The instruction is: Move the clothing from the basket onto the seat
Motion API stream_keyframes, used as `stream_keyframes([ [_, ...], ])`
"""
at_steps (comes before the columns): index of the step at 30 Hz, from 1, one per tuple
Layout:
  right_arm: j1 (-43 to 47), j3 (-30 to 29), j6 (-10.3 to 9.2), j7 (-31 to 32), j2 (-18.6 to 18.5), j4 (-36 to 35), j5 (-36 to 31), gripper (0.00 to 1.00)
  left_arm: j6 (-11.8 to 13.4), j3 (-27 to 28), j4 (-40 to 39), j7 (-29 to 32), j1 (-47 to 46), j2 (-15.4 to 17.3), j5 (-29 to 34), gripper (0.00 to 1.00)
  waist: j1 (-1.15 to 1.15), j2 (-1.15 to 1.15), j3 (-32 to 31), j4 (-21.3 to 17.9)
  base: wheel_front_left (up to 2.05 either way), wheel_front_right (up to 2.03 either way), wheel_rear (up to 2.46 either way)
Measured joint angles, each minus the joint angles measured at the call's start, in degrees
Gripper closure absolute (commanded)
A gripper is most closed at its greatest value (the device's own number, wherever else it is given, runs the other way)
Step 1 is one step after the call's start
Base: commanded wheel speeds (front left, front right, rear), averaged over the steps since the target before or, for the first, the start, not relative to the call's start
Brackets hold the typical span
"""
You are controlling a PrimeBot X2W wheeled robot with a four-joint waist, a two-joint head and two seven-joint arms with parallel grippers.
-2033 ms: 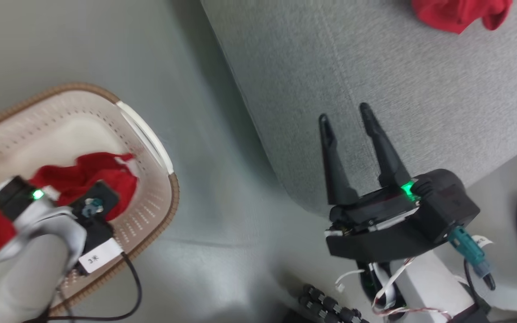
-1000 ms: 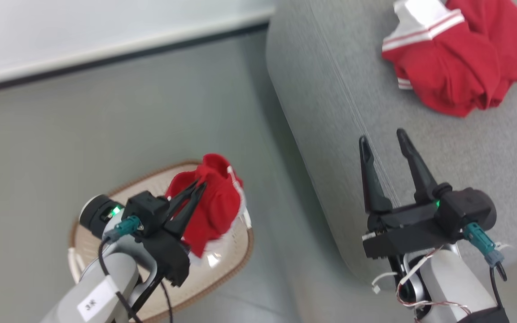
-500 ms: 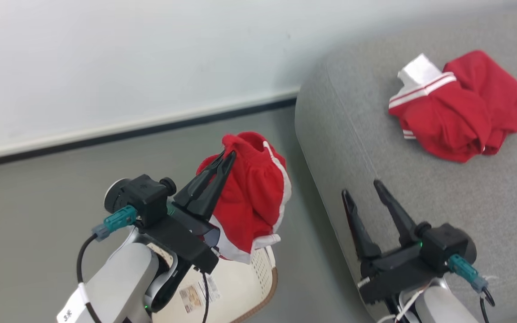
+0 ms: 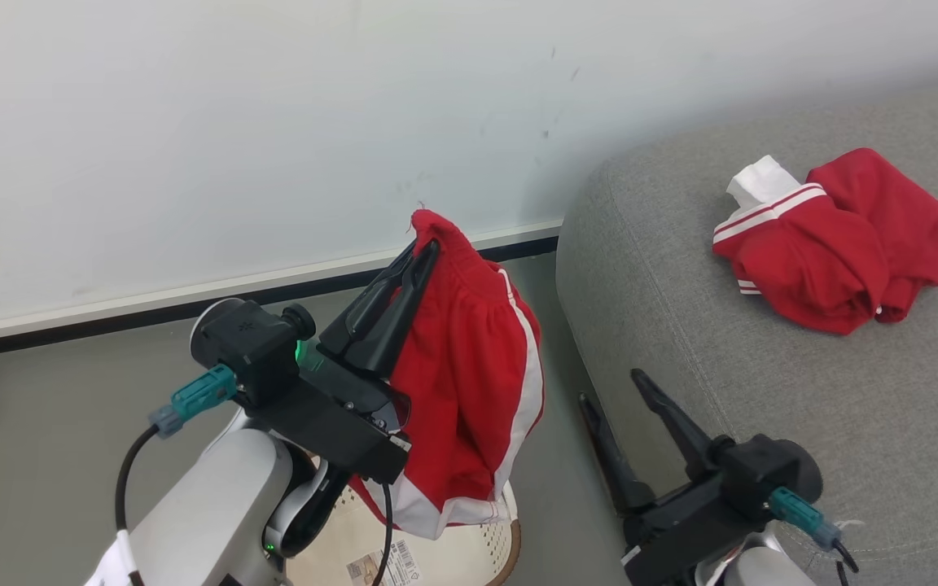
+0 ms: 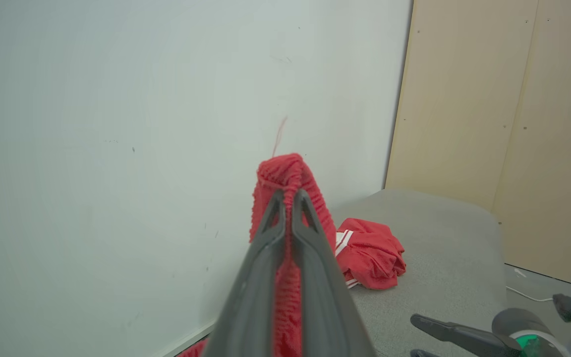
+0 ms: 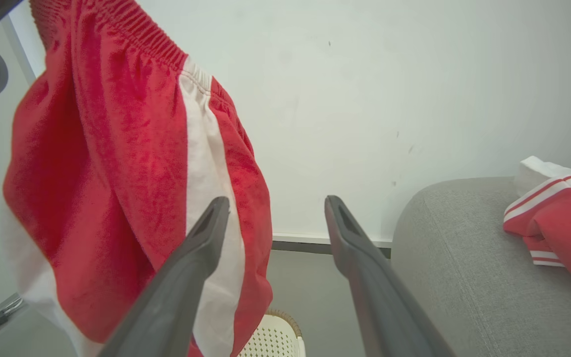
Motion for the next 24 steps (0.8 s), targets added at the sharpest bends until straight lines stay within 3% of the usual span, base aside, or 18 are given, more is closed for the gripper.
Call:
stream_keyframes([
  [7,-2.8,5.0,1.4,0.0,1.1,1.7,-1.7,0.0,0.5,0.0,-0.7,1.2,-0.3,0.0,0.0,1.0,0.0,0.0,0.0,0.3,0.0,0.0,0.0],
  [16,-7.3,8.6,1.76,0.5,1.3,5.8,-3.9,0.0,1.0,-0.2,-2.2,2.6,-0.3,0.0,-0.6,1.0,0.0,0.01,0.3,1.1,0.0,0.0,0.0],
  [24,-12.5,9.7,1.92,3.1,1.8,14.1,-5.0,0.0,1.0,-2.0,-3.4,3.8,-1.1,-1.5,-0.6,1.0,0.0,0.02,0.5,2.2,0.0,0.0,0.0],
])
